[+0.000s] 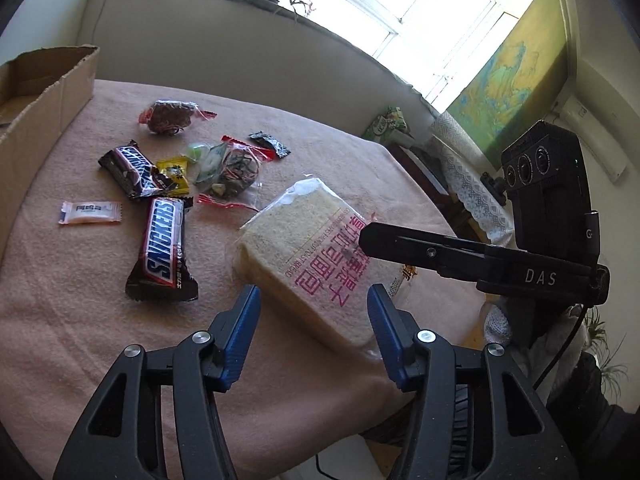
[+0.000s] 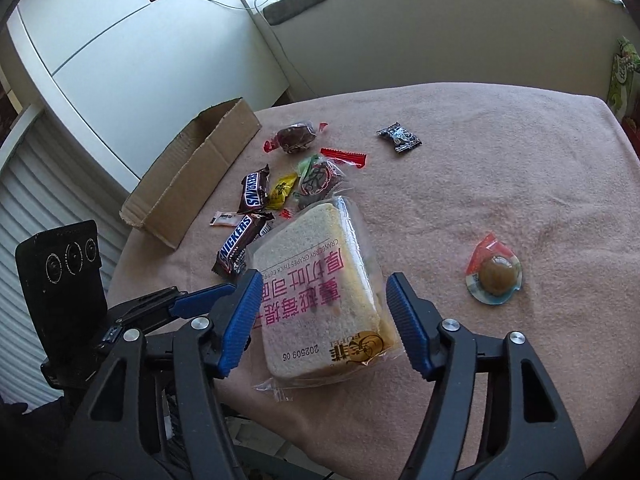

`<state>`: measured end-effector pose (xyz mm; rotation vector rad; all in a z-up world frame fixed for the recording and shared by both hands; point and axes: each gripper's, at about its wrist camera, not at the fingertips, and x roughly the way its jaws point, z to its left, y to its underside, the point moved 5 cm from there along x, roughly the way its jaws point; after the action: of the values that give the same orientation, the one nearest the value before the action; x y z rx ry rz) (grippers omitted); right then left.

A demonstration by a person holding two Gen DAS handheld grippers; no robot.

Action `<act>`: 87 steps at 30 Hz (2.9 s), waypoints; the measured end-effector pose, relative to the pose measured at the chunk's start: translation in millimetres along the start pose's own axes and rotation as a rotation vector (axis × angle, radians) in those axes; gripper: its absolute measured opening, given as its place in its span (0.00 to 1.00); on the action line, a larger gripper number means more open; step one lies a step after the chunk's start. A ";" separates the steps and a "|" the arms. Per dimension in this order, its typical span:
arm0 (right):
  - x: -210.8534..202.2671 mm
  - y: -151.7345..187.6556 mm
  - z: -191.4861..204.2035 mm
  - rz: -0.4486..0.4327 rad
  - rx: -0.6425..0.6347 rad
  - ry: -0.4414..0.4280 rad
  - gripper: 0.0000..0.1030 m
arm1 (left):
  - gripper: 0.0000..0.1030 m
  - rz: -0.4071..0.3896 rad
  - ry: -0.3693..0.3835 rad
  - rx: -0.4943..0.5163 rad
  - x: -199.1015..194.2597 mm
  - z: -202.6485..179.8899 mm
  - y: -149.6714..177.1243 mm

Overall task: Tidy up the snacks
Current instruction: 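Move the right tool to the bagged bread loaf and close on it, then lift the bread loaf with the right tool and lower it into the cardboard box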

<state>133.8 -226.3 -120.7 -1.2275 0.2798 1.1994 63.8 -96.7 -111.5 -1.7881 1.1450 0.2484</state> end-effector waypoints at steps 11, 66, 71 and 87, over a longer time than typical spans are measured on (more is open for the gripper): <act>12.3 4.0 -4.6 0.057 0.006 -0.011 0.50 | 0.48 0.023 0.005 0.010 14.4 -6.3 -1.3; 21.5 -58.0 140.2 0.015 -0.245 -0.008 0.50 | 0.65 -0.230 -0.169 0.039 -78.3 35.9 -54.6; 38.6 -79.9 173.7 0.004 -0.274 -0.062 0.50 | 0.65 -0.283 -0.227 0.028 -102.0 59.0 -71.4; 117.1 -106.7 241.1 0.054 -0.309 -0.169 0.50 | 0.65 -0.345 -0.326 -0.101 -147.3 142.5 -79.7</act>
<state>170.3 51.4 -51.9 -1.3794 0.0007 1.4218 90.4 112.1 -47.9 -1.9143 0.5929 0.3792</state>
